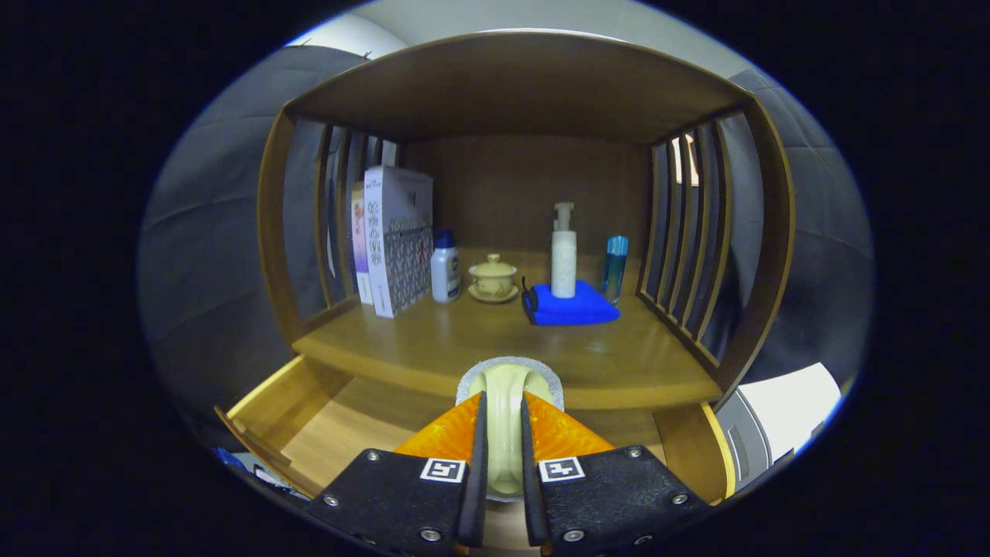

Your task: Pull open the drawer, take out the items inside it, and place them on the countertop above the cabinet.

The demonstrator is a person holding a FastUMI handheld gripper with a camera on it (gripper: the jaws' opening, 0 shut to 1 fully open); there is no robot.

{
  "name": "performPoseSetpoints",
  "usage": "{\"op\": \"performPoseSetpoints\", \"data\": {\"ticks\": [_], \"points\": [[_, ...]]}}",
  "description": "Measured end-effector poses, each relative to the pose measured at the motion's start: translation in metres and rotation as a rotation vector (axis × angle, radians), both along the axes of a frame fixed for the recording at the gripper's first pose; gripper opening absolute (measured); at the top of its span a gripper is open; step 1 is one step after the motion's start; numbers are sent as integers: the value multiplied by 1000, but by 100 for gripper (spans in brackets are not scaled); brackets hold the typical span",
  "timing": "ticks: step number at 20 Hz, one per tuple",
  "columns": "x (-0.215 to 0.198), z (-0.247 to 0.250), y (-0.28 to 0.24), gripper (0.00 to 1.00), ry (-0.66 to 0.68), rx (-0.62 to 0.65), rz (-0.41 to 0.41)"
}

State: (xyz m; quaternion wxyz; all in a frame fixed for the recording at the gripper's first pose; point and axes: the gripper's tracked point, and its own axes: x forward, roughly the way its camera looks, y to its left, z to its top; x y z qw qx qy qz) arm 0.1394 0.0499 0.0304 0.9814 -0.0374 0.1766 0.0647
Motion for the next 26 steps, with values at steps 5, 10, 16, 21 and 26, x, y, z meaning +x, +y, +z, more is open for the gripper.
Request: {"op": "performPoseSetpoints", "data": {"ticks": [5,10,16,21,26], "points": [[42,36,4,21,-122,58,-27],[88,22,3,21,-54,145,-89],[129,11,0,23,-56,179,-115],[128,5,-3,80,-58,145,-116],[95,54,4,94,-257,59,-61]]}}
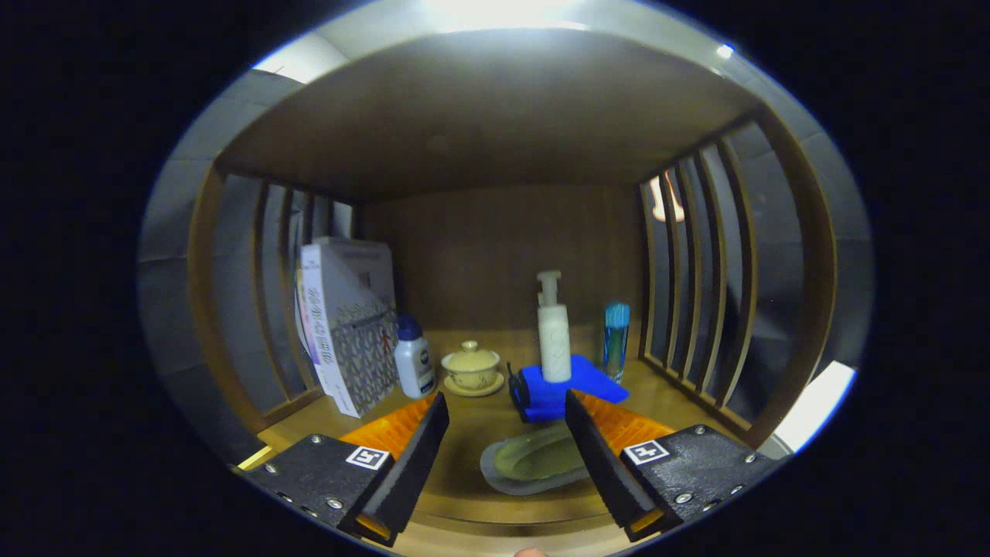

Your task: Pull open the drawer, take out the items inside it, and place them on the countertop above the cabinet.

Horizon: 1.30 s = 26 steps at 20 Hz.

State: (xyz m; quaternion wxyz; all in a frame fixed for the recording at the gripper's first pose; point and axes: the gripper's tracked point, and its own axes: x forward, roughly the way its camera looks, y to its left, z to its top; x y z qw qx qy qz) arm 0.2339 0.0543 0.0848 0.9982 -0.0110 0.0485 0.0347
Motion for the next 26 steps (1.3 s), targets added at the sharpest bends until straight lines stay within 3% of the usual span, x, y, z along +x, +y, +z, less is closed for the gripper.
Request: {"op": "performPoseSetpoints", "data": {"ticks": [13,19,26], "points": [[-134,11,32,95,-204,-62,81],[-190,-16,25,95,-254,-69,75],[-233,-54,21,95,-218,-53,95]]}}
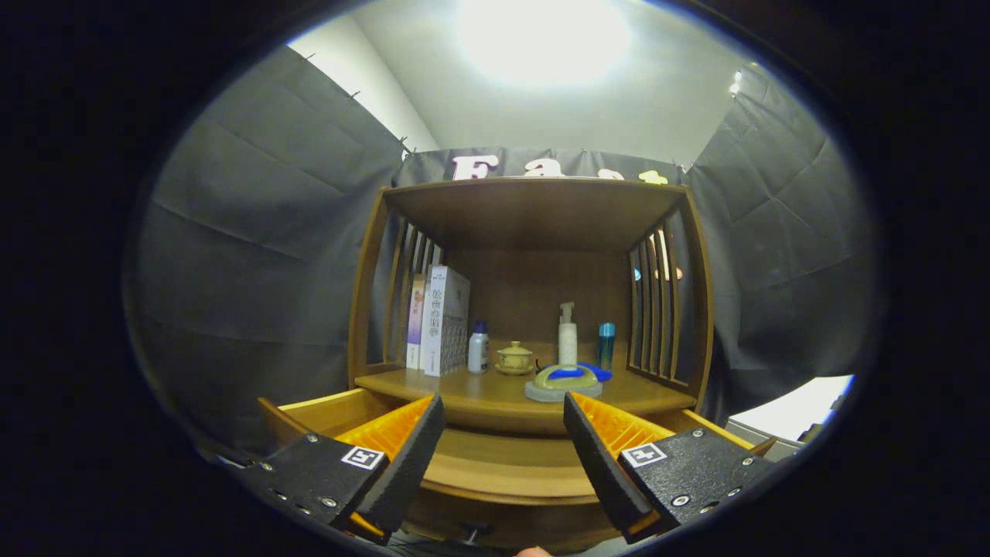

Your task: Pull open the drawer, take out the items inside it, and place them on the countertop above the cabinet.

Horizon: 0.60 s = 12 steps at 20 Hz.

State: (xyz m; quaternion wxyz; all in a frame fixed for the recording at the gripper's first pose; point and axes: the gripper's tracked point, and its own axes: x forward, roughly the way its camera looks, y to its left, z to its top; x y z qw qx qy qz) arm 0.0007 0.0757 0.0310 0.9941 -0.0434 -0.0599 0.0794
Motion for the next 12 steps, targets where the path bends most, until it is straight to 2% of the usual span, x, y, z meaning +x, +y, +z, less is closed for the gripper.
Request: {"op": "performPoseSetpoints", "data": {"ticks": [12], "points": [[-41,-81,-14,96,148,-9,-17]]}}
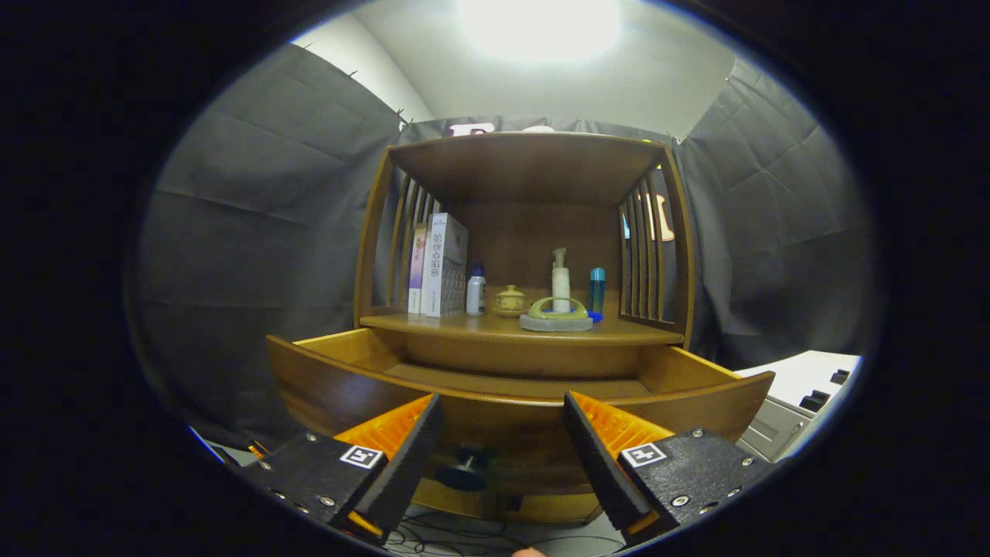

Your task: Pull open the drawer, take out the items inside it, and place them on the countertop above the cabinet.

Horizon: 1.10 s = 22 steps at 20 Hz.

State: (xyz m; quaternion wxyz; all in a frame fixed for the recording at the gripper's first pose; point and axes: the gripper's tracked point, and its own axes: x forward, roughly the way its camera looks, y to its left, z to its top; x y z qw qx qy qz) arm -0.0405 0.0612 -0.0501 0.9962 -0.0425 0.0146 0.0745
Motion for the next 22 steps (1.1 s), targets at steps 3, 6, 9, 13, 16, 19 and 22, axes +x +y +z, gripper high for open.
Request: {"op": "performPoseSetpoints", "data": {"ticks": [3,6,9,13,16,19,22], "points": [[-1,-19,-5,96,38,-1,-17],[3,-36,-6,96,94,30,-16],[8,-34,-6,96,78,36,-37],[13,-33,-6,95,66,26,-69],[25,-34,-14,95,67,20,-114],[34,-37,-13,96,62,18,-126],[45,-31,-12,97,35,8,-127]]}}
